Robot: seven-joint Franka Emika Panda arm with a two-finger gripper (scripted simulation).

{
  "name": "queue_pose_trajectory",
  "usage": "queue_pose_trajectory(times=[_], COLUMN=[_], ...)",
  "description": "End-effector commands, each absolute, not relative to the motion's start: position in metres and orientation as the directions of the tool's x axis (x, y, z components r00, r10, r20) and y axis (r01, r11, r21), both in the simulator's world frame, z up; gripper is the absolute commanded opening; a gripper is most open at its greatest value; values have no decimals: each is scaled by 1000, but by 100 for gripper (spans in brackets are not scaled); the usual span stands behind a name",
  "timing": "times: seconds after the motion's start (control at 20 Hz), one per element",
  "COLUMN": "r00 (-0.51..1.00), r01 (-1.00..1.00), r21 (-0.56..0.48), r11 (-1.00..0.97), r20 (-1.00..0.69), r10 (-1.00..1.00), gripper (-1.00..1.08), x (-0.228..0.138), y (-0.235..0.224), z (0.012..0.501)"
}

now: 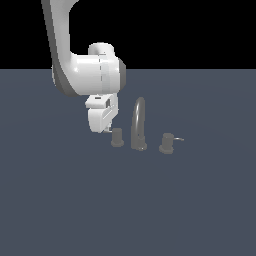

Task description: Turn on the faucet by rotating a designated handle.

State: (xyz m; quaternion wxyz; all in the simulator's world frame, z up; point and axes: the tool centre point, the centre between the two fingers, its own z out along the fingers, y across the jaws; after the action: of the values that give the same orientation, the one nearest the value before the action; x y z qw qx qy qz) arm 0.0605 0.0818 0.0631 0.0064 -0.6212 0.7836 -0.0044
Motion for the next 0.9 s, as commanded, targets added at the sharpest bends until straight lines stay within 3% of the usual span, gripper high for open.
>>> queue_pose_trajectory(times=[0.0,0.85], r00=[-227,-221], r01=[-974,-975], r21=[-6,-8], r11=[227,221], r20=[-1,-5], r10=[-974,-975], gripper=[-100,-100], x=[50,12], y=[82,78], z=[63,63])
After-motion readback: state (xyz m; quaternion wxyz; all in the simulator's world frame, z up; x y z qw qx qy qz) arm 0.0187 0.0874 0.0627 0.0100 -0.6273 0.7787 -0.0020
